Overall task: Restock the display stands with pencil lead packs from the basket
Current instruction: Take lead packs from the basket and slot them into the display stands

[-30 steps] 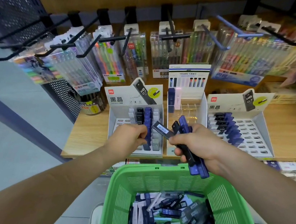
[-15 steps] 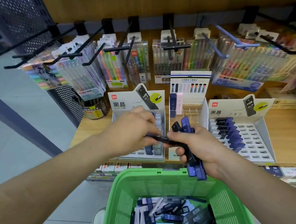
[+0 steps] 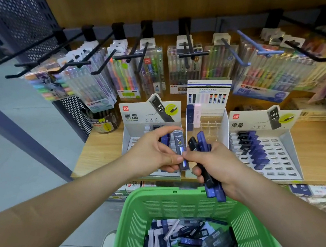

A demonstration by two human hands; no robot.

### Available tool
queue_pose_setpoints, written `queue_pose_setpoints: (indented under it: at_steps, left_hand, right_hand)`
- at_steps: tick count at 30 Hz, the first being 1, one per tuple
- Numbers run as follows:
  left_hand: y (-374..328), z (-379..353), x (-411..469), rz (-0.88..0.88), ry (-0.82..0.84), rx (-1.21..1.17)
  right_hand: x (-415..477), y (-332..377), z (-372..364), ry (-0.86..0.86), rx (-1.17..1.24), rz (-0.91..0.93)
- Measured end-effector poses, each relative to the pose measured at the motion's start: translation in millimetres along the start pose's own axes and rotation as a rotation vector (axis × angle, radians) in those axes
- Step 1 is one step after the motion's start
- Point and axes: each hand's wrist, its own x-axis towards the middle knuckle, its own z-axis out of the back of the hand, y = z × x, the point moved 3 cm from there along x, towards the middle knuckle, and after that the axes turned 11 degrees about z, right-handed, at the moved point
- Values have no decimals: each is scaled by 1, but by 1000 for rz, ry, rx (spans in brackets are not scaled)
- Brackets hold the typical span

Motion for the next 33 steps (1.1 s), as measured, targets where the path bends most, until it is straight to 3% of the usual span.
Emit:
queue_pose_setpoints:
  at_steps: [7,13,20,26,33]
  left_hand:
    - [-3,18,5,9,-106,-39]
    - [-21,21,18,-45,-203,-133]
    - [-43,14,49,-186,-449,-13]
    - [-65,-4,100,-263,-606,371]
    - [-73,-27,141,-229,-547,872]
  right_hand:
    - [0,-5,1,-15,-88,30]
    - [1,7,29,-156,219,-110]
    - [-12,21,61,-194,403,-124]
    - [-16,28,84,-273,383,-50]
    - [-17,31,97,-277,373,-23]
